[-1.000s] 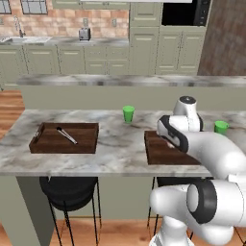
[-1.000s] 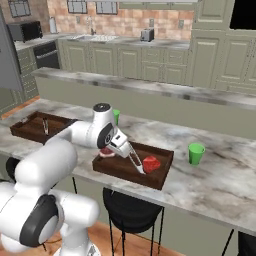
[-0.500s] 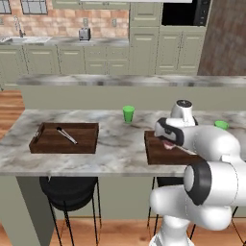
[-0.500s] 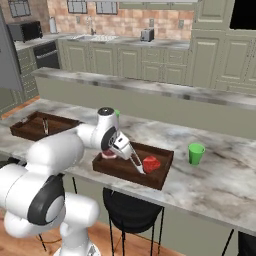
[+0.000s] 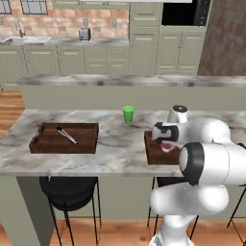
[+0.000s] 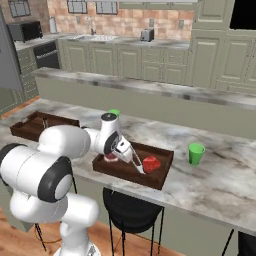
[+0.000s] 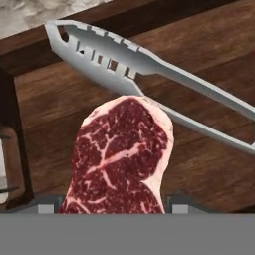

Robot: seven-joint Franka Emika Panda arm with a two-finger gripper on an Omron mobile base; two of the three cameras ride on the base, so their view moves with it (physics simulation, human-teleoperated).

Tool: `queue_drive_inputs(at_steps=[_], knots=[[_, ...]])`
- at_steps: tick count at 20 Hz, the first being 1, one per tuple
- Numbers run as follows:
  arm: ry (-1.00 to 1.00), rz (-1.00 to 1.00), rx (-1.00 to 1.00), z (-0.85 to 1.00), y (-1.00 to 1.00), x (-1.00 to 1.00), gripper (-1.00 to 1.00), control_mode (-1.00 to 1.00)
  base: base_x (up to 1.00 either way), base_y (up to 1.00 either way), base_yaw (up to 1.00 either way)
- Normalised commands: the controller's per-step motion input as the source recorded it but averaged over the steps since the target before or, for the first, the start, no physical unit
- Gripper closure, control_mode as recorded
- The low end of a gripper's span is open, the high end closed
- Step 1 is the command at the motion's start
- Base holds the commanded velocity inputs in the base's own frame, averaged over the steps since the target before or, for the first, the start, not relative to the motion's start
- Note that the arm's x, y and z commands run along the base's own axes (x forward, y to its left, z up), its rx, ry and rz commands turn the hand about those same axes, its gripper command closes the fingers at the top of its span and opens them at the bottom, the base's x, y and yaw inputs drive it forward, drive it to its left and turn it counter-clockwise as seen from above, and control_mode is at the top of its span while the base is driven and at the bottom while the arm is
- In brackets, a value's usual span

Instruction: Gather the tomato and lemon from the fridge and place them on a tray on the dining counter. Then gather the steaks from the fridge and place them on the other tray.

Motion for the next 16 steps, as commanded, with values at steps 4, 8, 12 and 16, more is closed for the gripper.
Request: queue_drive_inputs(at_steps=[4,8,12,16], knots=[[0.01,-0.01,0.00,-0.33,0.00,0.16,1.00,-1.00,0.00,0.00,0.00],[0.01,-0.01,0.00,-0.36,0.00,0.16,1.00,-1.00,0.00,0.00,0.00],[0.01,0.00,0.00,-0.33,0.00,0.08,-1.00,-1.00,0.00,0.00,0.00],[0.00,0.00,0.03,-0.06,-0.01,-0.15,-1.00,-1.00,0.00,0.00,0.00]])
